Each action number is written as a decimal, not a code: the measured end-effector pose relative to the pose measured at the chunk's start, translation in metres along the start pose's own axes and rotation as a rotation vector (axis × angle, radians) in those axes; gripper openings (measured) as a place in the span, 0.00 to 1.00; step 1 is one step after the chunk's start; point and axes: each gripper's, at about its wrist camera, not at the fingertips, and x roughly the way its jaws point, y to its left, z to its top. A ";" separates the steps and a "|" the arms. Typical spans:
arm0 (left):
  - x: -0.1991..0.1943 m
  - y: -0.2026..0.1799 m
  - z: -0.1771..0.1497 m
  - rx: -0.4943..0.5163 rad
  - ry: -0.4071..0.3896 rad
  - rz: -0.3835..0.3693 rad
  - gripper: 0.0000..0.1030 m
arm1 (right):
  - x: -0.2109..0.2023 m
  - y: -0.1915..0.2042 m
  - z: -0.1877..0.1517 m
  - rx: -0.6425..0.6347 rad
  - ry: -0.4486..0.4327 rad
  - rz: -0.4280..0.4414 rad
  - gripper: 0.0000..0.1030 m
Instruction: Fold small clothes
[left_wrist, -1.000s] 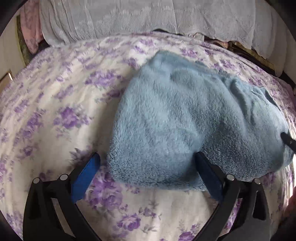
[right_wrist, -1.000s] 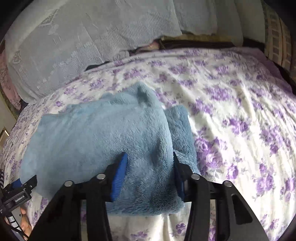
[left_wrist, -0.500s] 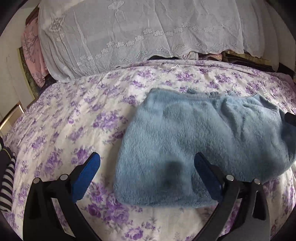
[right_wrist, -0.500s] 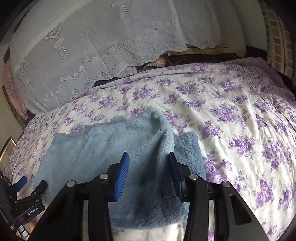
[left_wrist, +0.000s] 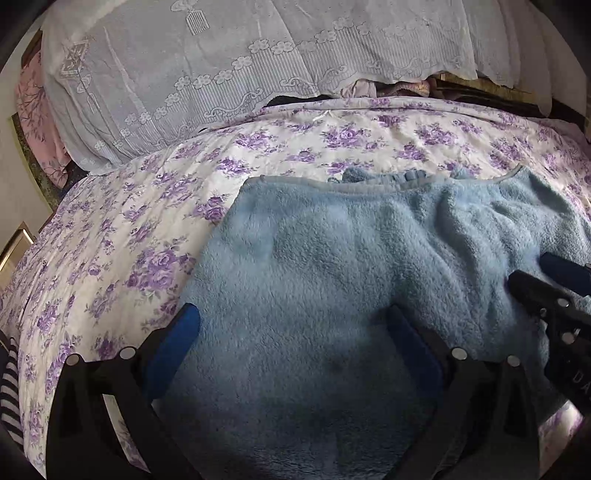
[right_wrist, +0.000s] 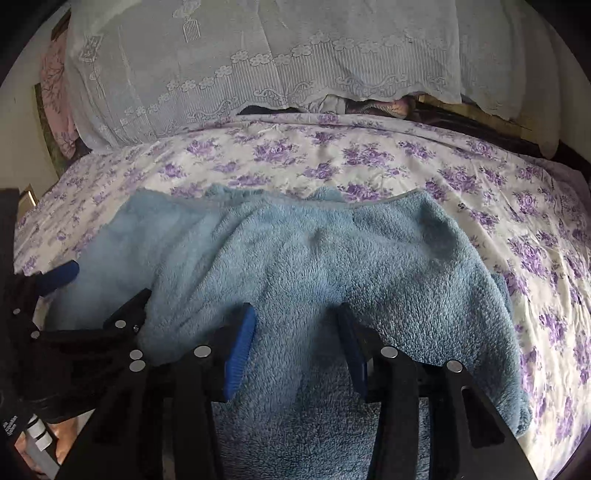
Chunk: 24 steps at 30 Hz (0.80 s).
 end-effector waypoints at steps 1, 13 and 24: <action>-0.002 0.003 0.000 -0.011 -0.007 -0.005 0.96 | -0.007 -0.007 0.003 0.027 -0.029 0.011 0.45; 0.001 0.014 -0.001 -0.040 -0.002 0.031 0.96 | 0.006 -0.097 0.002 0.255 -0.012 -0.069 0.44; -0.028 0.020 -0.002 -0.074 -0.054 -0.039 0.96 | -0.040 -0.012 -0.010 0.047 -0.098 0.040 0.54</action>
